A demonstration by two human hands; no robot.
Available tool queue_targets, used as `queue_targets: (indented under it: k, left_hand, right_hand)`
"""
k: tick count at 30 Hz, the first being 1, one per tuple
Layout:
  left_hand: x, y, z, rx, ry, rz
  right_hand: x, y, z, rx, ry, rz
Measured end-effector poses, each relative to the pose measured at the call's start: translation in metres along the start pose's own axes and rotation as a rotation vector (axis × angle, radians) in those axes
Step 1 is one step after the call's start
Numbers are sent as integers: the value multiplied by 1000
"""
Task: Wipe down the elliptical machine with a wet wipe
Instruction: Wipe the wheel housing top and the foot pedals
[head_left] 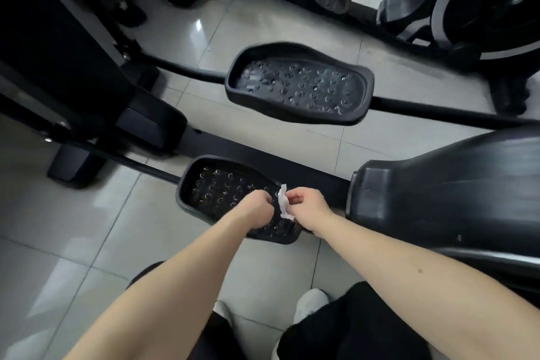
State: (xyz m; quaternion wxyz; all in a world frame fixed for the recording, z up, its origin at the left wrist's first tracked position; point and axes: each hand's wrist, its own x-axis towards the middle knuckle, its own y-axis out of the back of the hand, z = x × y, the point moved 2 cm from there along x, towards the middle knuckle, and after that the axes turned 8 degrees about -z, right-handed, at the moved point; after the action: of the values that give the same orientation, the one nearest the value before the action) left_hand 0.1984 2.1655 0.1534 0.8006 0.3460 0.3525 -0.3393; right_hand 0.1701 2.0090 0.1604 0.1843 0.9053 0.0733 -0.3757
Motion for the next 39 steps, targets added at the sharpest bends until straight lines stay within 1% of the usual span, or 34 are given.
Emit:
queue_targets:
  k: [3, 6, 9, 13, 15, 19, 21, 25, 29, 32, 35, 37, 39]
  left_hand:
    - [-63, 13, 40, -163, -44, -30]
    - [-129, 33, 83, -263, -48, -8]
    - [-189, 51, 120, -307, -40, -7]
    - [-256, 76, 170, -302, -21, 60]
    - [-282, 86, 193, -242, -13, 79]
    - [-320, 104, 233, -173, -12, 87]
    - [-330, 111, 248, -163, -11, 110]
    - [-329, 116, 263, -166, -1, 122]
    - [-309, 114, 264, -217, 26, 70]
    - [-293, 122, 262, -245, 4, 81]
    - [-274, 141, 260, -231, -34, 111]
    - [-257, 159, 257, -229, -57, 106]
    - [-241, 177, 251, -214, -80, 84]
  right_hand:
    - [-52, 21, -42, 87, -37, 3]
    - [-107, 42, -86, 231, -84, -50]
    - [-159, 67, -129, 349, -98, -87]
    - [-218, 99, -180, 433, -101, -142]
    - [-241, 115, -200, 396, -74, -159]
    - [-266, 147, -223, 276, -62, -125]
    - [-274, 162, -230, 241, -44, -93]
    - [-273, 185, -236, 96, 24, 45]
    - [-262, 194, -238, 155, 0, 89]
    - [-249, 190, -249, 127, -1, 147]
    - [-226, 175, -263, 145, 9, 114]
    - [-205, 162, -269, 175, 18, 47]
    - [-187, 150, -276, 185, 30, 26]
